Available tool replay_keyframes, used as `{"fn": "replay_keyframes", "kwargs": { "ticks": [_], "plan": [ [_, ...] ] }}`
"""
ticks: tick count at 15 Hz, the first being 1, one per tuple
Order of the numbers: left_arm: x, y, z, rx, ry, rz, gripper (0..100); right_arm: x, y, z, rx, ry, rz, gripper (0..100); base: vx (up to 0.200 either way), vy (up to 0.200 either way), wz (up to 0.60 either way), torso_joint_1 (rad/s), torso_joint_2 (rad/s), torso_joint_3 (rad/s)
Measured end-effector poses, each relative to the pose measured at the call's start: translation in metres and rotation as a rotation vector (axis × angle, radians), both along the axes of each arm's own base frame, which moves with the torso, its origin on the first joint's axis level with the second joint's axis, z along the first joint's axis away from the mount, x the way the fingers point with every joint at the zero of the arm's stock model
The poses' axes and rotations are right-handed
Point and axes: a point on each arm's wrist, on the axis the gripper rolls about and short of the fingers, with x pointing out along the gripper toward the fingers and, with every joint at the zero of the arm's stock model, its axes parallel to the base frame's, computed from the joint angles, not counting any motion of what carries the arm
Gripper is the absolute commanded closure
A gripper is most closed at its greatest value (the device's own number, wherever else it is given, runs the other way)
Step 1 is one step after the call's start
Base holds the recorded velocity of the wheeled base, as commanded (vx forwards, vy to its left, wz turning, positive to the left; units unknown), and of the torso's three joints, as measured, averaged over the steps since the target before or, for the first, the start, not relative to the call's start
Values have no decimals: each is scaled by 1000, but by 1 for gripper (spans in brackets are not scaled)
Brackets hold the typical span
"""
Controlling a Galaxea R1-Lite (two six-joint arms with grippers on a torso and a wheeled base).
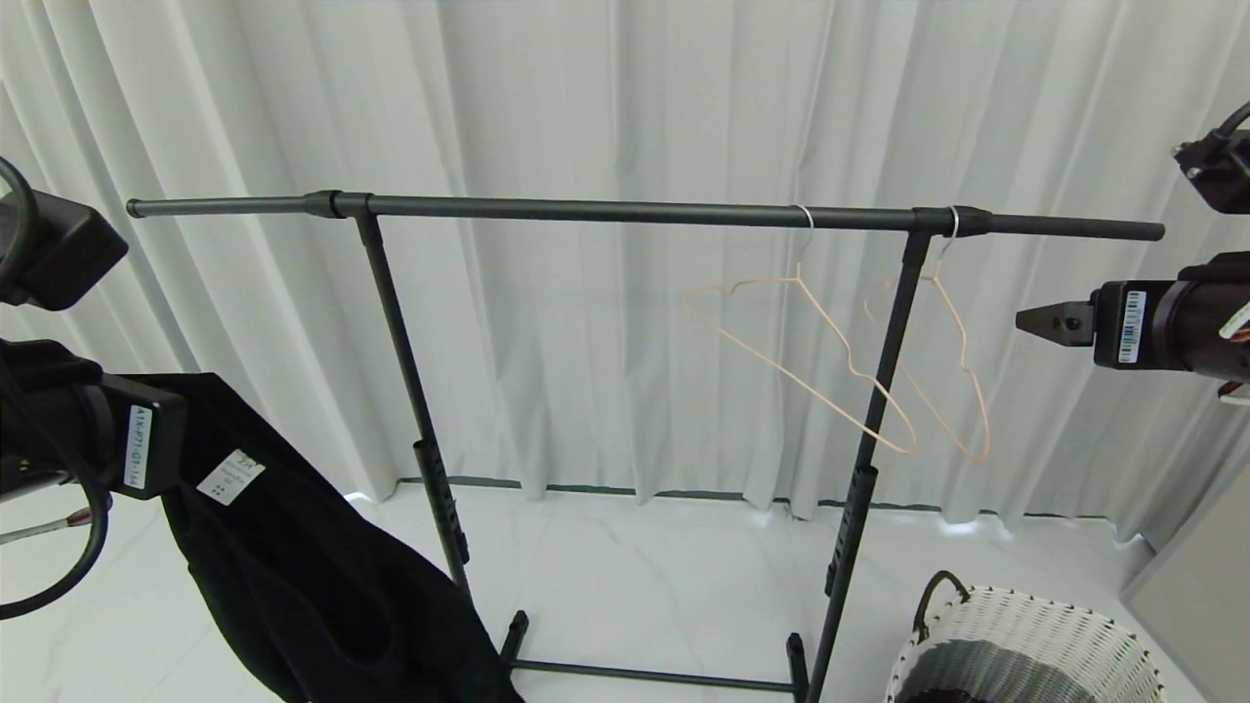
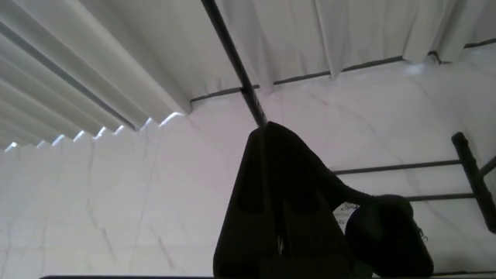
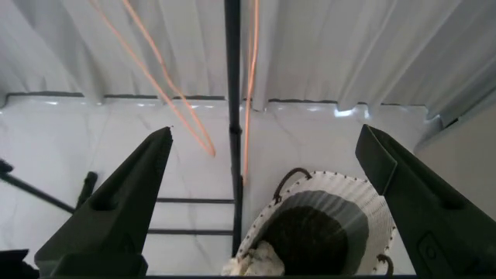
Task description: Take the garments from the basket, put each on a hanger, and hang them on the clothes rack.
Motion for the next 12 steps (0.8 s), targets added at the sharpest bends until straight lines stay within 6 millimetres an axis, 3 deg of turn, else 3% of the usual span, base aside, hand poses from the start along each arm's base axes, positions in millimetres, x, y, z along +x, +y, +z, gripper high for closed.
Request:
{"fn": "replay_keyframes", "kwargs": {
  "ticks": [3, 7, 12],
  "plan": [
    [-1, 0, 1, -1, -5, -2, 100, 11, -7, -6, 12, 35, 17, 0, 200, 0, 0, 2, 1, 4],
    [-4, -1, 2, -3, -13, -13, 100, 30, -11, -22, 2, 97, -12, 0, 0, 0, 0, 0, 0, 0],
    [-7, -1, 3, -4, -22, -15, 100, 65, -7, -63, 15, 110, 7, 0, 0, 0, 0, 0, 0, 0]
  ]
}}
